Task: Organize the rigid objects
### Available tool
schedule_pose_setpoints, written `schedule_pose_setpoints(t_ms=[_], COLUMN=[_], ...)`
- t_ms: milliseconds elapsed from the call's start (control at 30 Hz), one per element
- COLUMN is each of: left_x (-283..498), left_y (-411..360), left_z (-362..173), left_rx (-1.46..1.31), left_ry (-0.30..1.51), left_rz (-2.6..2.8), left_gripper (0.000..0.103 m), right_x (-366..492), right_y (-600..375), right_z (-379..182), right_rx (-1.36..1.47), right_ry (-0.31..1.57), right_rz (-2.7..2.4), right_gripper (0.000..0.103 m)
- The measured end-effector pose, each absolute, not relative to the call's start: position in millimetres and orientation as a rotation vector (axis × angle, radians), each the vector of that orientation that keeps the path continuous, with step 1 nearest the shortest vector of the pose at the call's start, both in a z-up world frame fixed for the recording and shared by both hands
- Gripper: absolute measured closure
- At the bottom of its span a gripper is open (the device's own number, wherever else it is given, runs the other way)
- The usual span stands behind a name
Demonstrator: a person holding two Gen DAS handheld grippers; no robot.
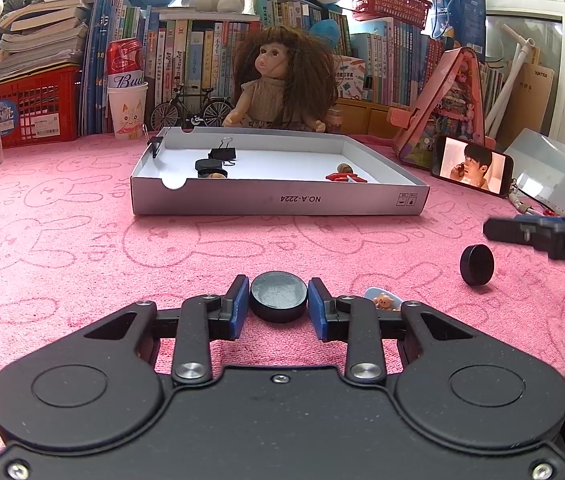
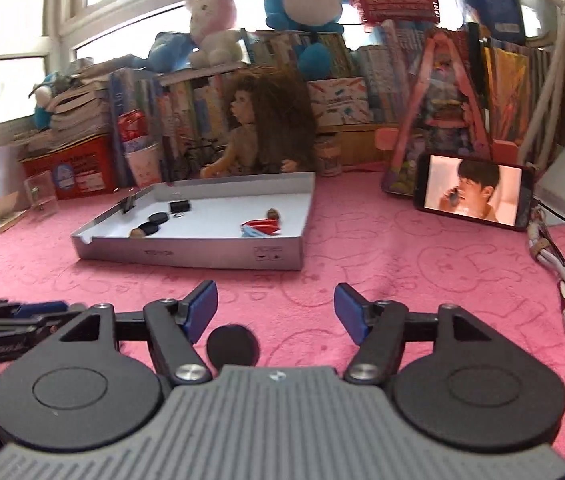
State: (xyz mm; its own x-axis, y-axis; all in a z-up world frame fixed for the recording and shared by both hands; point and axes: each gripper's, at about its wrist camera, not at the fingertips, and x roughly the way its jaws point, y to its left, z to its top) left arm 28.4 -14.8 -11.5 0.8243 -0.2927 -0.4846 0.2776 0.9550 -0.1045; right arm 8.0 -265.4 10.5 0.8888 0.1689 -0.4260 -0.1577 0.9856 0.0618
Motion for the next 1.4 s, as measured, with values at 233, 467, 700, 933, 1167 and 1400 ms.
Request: schedule_pose_setpoints(t_ms=[233,467,700,933,1167,1400], left_x=[28.5,28.7,29.7,28.6,27.2,25.7], left_y=[-14.7,-14.5,-13.3,-13.8,-15.2,-18.8], left_z=[-11.5,-11.1,-11.2,-10.5,-10.2,-10.1], left_rx=[-0.029,-0.033,-0.052,-0.052,-0.046,-0.035], left_ry=[0.52,0.522,0.527,0.526,0.524,0.521], left_rz=[-0.303,-0.303,-0.299,-0.303,-0.314,-0.32], left_gripper=[0.073,0.073,0.073,0.073,0.073,0.073], right_x=[5.0,7.7,15.2,24.2,31.3,33.7], right_y=[-227.4,-216.1,-243.9,-272.6,-288.9,-282.4], right_z=[-3.6,-3.4,11.7,12.7,9.3,5.4], right_rx=[-0.126,-0.171,0.057,0.286,0.424,0.386], right_ry=[0.477,0.472,0.525,0.562,0.589,0.606], right_rz=[0.159,0.12,0.181,0.224,0.211,0.198], right_gripper=[0.043,0.064,0.064,0.064,0.065,0.023])
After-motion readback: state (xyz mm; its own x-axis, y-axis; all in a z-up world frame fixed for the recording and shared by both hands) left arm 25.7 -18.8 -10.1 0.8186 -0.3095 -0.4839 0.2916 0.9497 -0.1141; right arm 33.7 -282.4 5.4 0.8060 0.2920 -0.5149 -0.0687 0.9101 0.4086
